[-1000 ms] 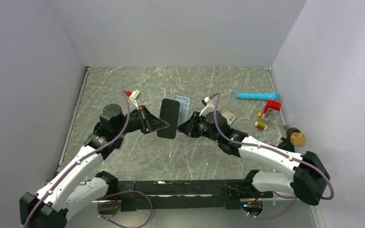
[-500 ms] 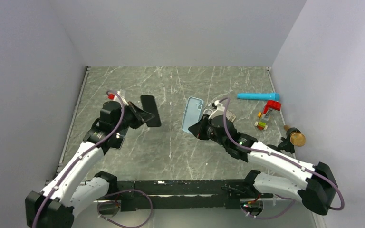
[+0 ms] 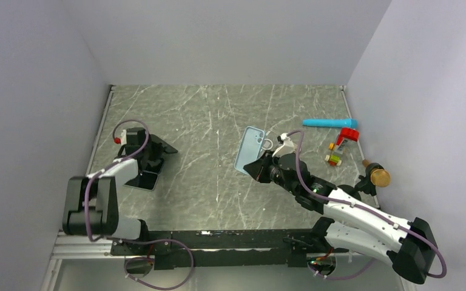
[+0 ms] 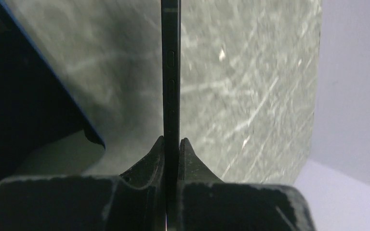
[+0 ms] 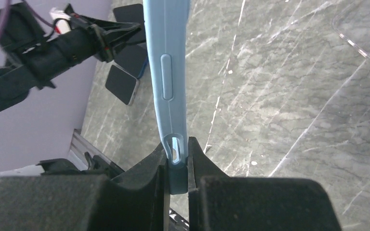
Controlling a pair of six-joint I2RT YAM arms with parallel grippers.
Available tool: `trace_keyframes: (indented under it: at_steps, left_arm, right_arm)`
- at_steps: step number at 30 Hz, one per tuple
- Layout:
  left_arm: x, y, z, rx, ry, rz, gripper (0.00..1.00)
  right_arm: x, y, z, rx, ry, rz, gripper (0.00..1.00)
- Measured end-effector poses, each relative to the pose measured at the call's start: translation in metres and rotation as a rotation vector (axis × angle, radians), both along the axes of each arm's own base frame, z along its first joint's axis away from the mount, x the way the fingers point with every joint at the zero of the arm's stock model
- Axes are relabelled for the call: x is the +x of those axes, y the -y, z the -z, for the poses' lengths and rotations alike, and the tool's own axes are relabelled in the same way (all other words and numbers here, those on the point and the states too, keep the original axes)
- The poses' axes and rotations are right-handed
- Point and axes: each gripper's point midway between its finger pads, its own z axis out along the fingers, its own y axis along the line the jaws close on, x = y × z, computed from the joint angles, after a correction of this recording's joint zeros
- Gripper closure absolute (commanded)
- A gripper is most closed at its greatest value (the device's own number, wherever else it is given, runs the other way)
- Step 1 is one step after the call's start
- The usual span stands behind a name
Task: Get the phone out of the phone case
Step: Place the phone at the center of the board.
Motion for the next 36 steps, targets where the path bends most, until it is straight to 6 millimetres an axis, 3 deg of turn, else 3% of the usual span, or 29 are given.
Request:
trace_keyframes:
  at_steps: [6,12,17,24,27,29,36]
  left_arm:
    - [0.040,-0.031,0.023,-0.018,0.019,-0.086,1.00]
    - [0.052,-0.034,0.024,-0.026,0.061,-0.097,0.84]
    - [0.053,-0.035,0.023,-0.040,0.062,-0.118,0.61]
    - [0.047,-0.034,0.029,-0.055,0.007,-0.130,0.39]
    - [0.044,-0.033,0.027,-0.054,-0.011,-0.127,0.15]
    - [0.038,-0.033,0.021,-0.055,-0.039,-0.127,0.02]
    - [0.031,-0.032,-0.050,-0.038,0.004,-0.117,0.01]
  right_arm:
    - [-0.001,0.001,-0.008,0.026,0.015,0.004,1.00]
    - [0.000,0.000,-0.004,0.017,0.007,0.004,1.00]
    - [0.001,-0.001,0.002,0.004,-0.006,0.001,1.00]
    - [-0.001,-0.004,0.003,0.009,-0.011,-0.015,1.00]
    - [-0.001,-0.005,0.003,0.019,-0.008,-0.017,1.00]
    - [0.000,-0.005,0.005,0.015,-0.012,-0.016,1.00]
    - [0.005,-0.005,0.017,0.041,-0.050,-0.014,1.00]
